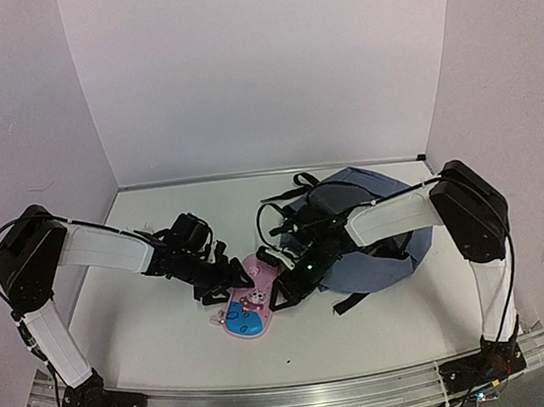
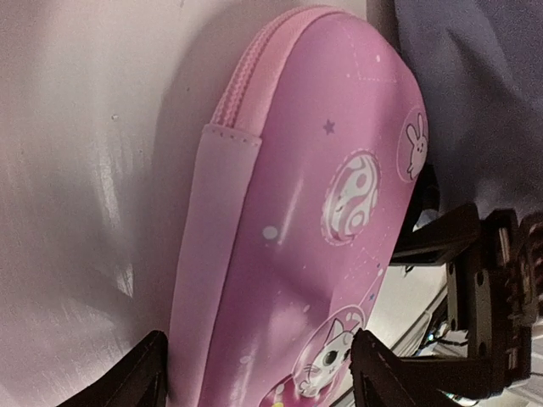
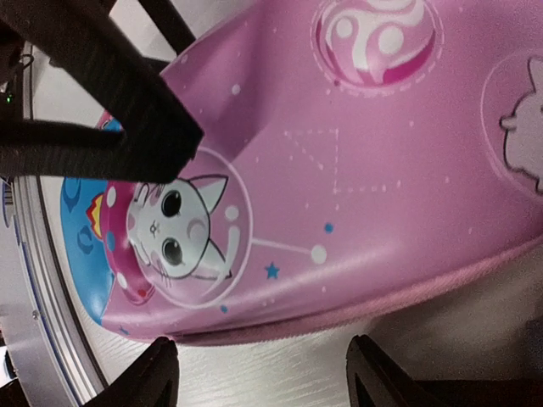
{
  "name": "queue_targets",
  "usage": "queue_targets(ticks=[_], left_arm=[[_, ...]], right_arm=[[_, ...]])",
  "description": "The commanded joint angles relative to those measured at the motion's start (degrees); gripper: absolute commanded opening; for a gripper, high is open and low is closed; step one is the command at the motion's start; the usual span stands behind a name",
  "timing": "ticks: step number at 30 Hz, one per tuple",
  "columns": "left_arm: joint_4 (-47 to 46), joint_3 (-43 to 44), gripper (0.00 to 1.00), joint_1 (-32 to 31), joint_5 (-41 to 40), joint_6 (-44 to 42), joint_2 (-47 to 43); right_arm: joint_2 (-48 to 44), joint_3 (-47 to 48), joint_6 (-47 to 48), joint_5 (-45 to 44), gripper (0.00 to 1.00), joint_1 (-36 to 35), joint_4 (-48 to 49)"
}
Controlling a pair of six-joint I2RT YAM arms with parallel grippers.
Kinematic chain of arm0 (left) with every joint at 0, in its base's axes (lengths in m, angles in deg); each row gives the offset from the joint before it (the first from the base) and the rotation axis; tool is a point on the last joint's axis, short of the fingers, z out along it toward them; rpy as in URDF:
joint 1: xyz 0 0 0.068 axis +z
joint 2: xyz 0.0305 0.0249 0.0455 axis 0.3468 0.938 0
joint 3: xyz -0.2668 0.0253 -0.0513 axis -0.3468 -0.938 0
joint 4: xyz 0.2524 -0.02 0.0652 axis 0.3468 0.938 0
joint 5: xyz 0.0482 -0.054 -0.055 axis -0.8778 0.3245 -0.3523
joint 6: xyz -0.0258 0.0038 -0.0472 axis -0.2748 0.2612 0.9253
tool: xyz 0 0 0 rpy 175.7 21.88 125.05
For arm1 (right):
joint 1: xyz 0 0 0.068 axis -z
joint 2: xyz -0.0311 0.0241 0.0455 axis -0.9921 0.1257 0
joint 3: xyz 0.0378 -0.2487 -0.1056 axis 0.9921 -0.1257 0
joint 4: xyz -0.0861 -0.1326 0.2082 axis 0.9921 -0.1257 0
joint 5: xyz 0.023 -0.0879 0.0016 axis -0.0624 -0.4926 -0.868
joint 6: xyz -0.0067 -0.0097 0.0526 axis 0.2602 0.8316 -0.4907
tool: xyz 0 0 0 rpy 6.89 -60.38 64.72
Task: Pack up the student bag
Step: Pick up the stationery from the center of the board, then place the stationery in the student bag.
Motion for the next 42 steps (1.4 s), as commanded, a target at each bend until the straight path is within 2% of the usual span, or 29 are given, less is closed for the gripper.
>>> queue_targets(ticks=[1, 8, 14, 15, 21, 25, 29, 35, 42], left_arm=[[-7.3, -2.4, 0.67, -0.1, 5.0, 0.7, -1.0], [-14.1, -7.8, 0.38, -0.8, 7.1, 4.4, -7.7], [-14.5, -8.1, 0.03, -0.9, 7.9, 6.5, -9.8], [-14.5, -8.1, 0.00, -1.0, 7.6, 6.9, -10.5], [-10.3, -8.0, 0.00, -0.7, 1.4, 9.0, -18.8], [-4.5, -5.9, 0.00, -0.5, -6.7, 10.2, -26.8], [-1.0, -0.7, 0.00, -0.5, -12.1, 11.9, -29.4], [-6.5, 8.6, 0.00, -1.1, -10.1, 17.9, -19.8], [-8.7, 22.7, 0.00, -6.1, -10.8, 22.2, -4.6]], right_arm=[[2.6, 3.2, 2.8, -2.7, 0.64, 0.1, 1.5], [3.9, 5.3, 3.2, -2.6, 0.62, 0.1, 1.8], [1.3, 7.3, 3.1, -0.7, 0.61, 0.1, 1.7], [0.3, 7.6, 3.0, -0.2, 0.61, 0.1, 1.7], [-8.1, 8.5, 3.2, 1.2, 0.71, 0.1, -1.3], [-14.1, 10.0, 3.8, 0.6, 0.79, 1.9, -6.9], [-18.1, 12.1, 9.5, -7.2, 0.84, 7.8, -13.1], [-17.6, 10.9, 16.3, -25.8, 0.84, 17.5, -15.5], [-12.9, 8.7, 18.6, -29.3, 0.85, 23.0, -16.1]])
